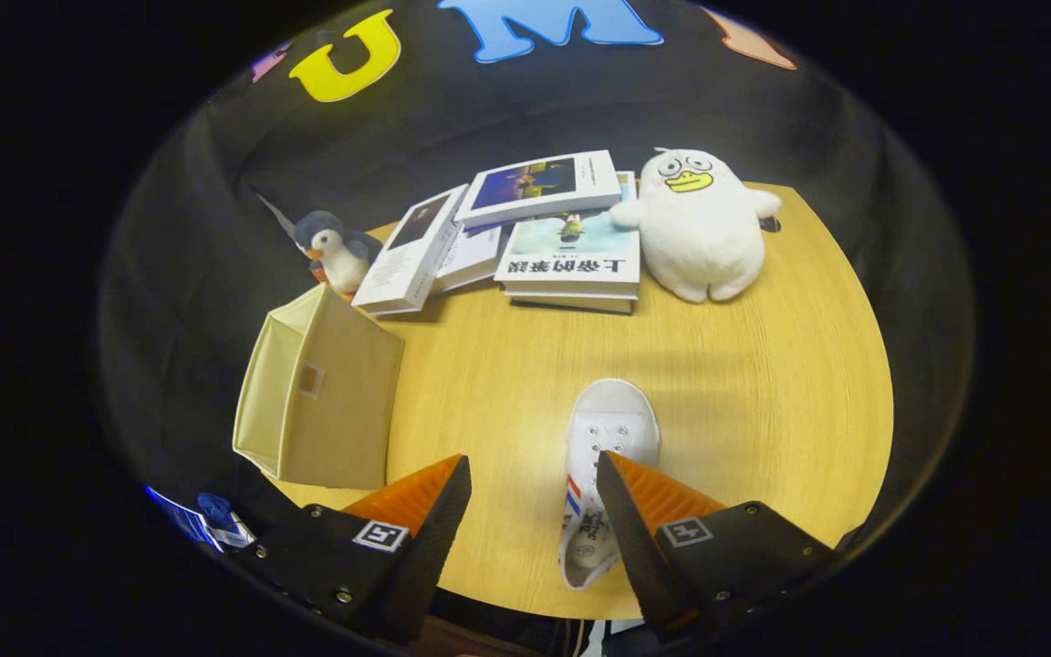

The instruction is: Open the storage box then place both shoes into the box .Put the left shoe in first, then the right shoe, with the right side of both shoes facing outward in a uniform manner.

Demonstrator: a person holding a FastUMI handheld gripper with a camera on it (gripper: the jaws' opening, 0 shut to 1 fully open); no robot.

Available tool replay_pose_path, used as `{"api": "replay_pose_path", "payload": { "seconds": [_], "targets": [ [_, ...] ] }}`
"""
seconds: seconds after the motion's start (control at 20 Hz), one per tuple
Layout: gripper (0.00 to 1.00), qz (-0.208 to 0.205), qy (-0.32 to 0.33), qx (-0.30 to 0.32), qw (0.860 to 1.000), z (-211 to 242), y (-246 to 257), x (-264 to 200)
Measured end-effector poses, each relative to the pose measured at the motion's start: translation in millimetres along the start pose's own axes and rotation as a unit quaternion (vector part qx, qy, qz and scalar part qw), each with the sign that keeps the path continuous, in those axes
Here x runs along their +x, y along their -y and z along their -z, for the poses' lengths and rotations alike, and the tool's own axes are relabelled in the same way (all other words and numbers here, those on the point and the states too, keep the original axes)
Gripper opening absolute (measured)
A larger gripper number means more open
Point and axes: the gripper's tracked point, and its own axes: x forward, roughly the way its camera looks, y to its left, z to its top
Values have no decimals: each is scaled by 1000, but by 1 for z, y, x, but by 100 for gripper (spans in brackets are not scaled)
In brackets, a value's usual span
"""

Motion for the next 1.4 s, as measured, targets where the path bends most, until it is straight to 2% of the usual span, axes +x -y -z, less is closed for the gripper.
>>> {"api": "replay_pose_path", "payload": {
  "seconds": [0.1, 0.15, 0.2, 0.55, 0.7, 0.75, 1.05, 1.2, 1.25, 1.35, 1.4],
  "targets": [
    [84, 7, -18, 5, 1000, 15, 13, 6],
    [77, 10, -26, 10, 1000, 22, 19, 8],
    [76, 12, -34, 14, 999, 30, 24, 11],
    [76, 44, -88, 49, 994, 76, 62, 34],
    [76, 44, -101, 57, 992, 84, 64, 45],
    [73, 44, -105, 58, 992, 87, 66, 48],
    [72, 66, -130, 46, 988, 95, 75, 74],
    [52, 40, -130, 54, 989, 92, 63, 78],
    [36, 40, -131, 53, 989, 92, 63, 77],
    [24, 42, -131, 61, 989, 90, 67, 77],
    [24, 39, -128, 86, 987, 92, 67, 74]
  ]
}}
